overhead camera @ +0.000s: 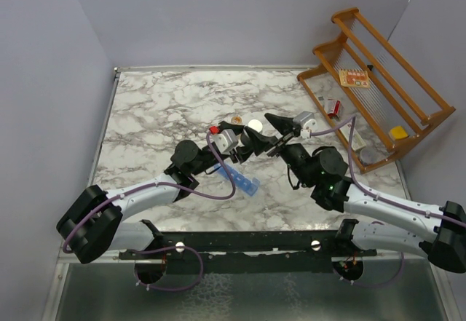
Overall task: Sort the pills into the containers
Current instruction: Unscrew the lid of the pill bottle.
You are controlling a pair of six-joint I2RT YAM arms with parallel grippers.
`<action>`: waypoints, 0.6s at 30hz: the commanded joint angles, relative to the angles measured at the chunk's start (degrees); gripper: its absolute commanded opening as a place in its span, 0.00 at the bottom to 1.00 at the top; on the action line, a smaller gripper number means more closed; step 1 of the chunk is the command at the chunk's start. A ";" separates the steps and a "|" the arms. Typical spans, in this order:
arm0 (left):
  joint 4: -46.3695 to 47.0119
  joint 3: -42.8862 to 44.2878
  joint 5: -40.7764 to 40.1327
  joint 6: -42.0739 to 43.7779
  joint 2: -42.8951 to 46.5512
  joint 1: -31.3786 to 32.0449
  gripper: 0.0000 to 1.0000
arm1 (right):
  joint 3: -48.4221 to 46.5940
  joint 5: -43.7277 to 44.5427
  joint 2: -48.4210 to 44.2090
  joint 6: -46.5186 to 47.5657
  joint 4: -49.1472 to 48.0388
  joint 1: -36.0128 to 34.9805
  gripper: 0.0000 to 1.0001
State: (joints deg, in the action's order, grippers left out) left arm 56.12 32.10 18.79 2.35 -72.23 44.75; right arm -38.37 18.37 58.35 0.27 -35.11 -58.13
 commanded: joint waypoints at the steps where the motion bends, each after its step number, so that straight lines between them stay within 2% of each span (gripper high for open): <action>1: 3.32 -0.87 -2.75 0.05 -0.26 0.36 0.00 | 0.46 3.21 -0.67 0.42 -4.51 -0.64 0.68; 18: 5.03 -1.19 -4.55 -0.14 -0.75 0.33 0.00 | -0.70 3.62 1.09 -0.10 -2.55 -1.36 0.67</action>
State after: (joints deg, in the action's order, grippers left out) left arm 57.93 31.03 15.97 2.31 -72.55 44.77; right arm -38.35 20.67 58.63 0.27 -37.36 -58.94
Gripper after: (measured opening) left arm 0.542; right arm 0.676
